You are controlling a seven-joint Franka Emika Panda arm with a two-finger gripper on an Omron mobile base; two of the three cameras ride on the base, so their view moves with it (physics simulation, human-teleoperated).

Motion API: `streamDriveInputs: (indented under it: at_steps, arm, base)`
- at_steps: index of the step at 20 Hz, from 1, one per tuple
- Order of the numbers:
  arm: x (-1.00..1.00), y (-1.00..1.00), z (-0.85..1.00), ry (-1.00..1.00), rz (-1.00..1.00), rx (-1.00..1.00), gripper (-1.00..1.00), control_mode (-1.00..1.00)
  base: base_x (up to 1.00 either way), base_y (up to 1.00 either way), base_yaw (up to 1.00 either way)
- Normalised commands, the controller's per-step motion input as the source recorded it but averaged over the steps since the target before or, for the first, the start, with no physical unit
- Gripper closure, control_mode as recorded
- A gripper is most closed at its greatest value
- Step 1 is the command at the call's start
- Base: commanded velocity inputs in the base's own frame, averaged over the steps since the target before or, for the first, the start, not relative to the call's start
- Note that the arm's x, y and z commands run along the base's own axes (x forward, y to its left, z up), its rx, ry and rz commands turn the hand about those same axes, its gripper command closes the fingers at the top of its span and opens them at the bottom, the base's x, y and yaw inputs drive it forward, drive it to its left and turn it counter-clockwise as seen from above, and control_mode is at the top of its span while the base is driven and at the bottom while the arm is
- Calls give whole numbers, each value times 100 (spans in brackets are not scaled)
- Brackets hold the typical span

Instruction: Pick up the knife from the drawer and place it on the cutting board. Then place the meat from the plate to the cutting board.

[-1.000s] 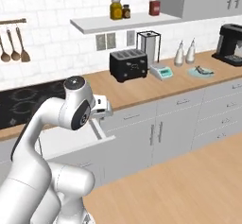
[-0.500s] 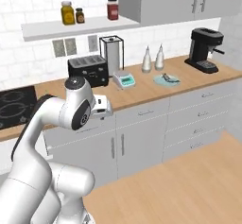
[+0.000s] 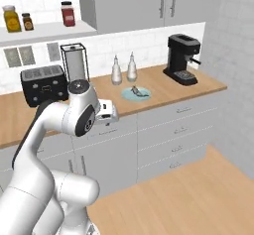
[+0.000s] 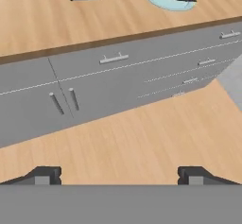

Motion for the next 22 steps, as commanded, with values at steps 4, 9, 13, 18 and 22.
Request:
streamDriveInputs:
  at_steps: [4,9,13,18,22]
  arm:
    - [0,0,0,0,0,0,-100,100]
    - [0,0,0,0,0,0,-100,100]
    - [0,0,0,0,0,0,-100,100]
    - [0,0,0,0,0,0,-100,100]
    - [0,0,0,0,0,0,-100,100]
  base:
    - [100,-68,7]
    - [100,-34,19]
    - [100,-32,29]
    - [64,-44,35]
    - [36,-29,40]
